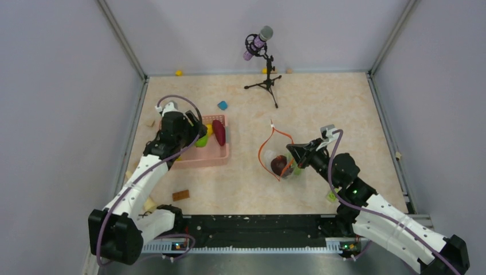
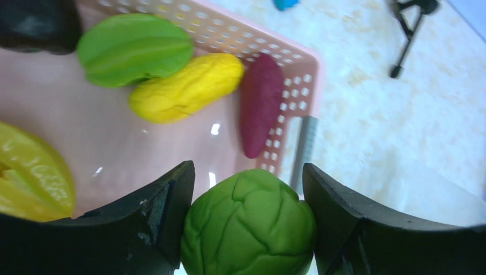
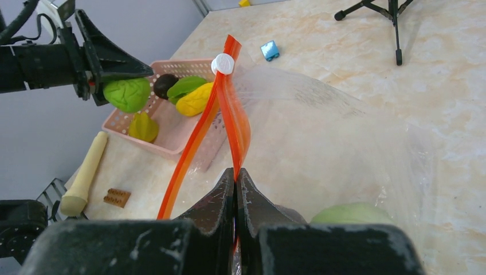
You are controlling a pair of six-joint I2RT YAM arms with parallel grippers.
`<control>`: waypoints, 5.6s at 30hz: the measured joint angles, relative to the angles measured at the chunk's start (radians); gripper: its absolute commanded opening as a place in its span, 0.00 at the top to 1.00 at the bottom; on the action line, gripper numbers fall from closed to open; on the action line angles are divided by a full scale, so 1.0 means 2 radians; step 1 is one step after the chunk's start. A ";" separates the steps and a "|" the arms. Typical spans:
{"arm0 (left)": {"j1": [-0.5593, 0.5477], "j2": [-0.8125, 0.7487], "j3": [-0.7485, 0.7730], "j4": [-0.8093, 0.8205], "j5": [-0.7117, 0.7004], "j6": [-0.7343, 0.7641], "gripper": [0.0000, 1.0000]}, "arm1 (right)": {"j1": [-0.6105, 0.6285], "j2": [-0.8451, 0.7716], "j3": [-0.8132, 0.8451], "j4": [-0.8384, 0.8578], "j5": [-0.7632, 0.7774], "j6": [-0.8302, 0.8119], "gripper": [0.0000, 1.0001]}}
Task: Place the food in the zip-top bag and seal the zipper
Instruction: Pick up the fake fruit from the bin, then place the fake fruit in the zipper food storage bag, then pick up the fake fruit from the bin.
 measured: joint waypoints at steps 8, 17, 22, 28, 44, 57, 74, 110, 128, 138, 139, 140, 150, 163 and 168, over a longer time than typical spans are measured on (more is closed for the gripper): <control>-0.057 -0.044 -0.008 0.041 0.107 0.039 0.77 | 0.000 -0.002 0.000 0.000 0.001 0.000 1.00; -0.216 -0.047 -0.007 0.101 0.207 0.113 0.73 | 0.000 -0.002 -0.003 0.002 0.001 0.000 1.00; -0.276 -0.043 -0.005 0.144 0.218 0.132 0.73 | 0.000 -0.002 -0.003 0.002 -0.003 0.002 1.00; -0.331 -0.002 0.023 0.171 0.196 0.144 0.75 | 0.000 -0.006 0.000 -0.010 -0.013 0.016 1.00; -0.394 0.056 0.088 0.174 0.046 0.178 0.72 | 0.000 0.022 0.093 -0.070 -0.079 0.149 1.00; -0.402 0.044 0.076 0.170 -0.051 0.195 0.03 | -0.001 0.033 0.078 -0.069 -0.090 0.277 1.00; -0.402 0.016 0.065 0.162 -0.051 0.196 0.03 | -0.001 -0.029 0.071 -0.151 0.013 0.258 1.00; -0.039 -0.041 -0.089 0.064 -0.136 0.019 0.03 | -0.001 -0.093 0.089 -0.259 0.182 0.115 1.00; 0.075 0.166 -0.061 0.201 0.025 0.046 0.03 | -0.001 -0.097 0.089 -0.256 0.175 0.109 1.00; 0.075 0.200 -0.043 0.223 0.153 0.083 0.03 | -0.001 -0.100 0.089 -0.256 0.175 0.101 1.00; 0.075 0.200 -0.043 0.225 0.159 0.085 0.03 | -0.001 -0.100 0.089 -0.256 0.175 0.101 1.00; 0.075 0.200 -0.043 0.226 0.168 0.086 0.03 | -0.001 -0.101 0.089 -0.256 0.175 0.101 1.00; 0.068 0.225 -0.025 0.206 0.159 0.097 0.23 | -0.001 -0.110 0.086 -0.255 0.175 0.101 1.00; 0.044 0.262 0.016 0.184 0.133 0.101 0.42 | -0.001 -0.110 0.085 -0.255 0.175 0.101 1.00; 0.032 0.266 0.030 0.170 0.113 0.109 0.44 | -0.001 -0.110 0.085 -0.255 0.175 0.100 1.00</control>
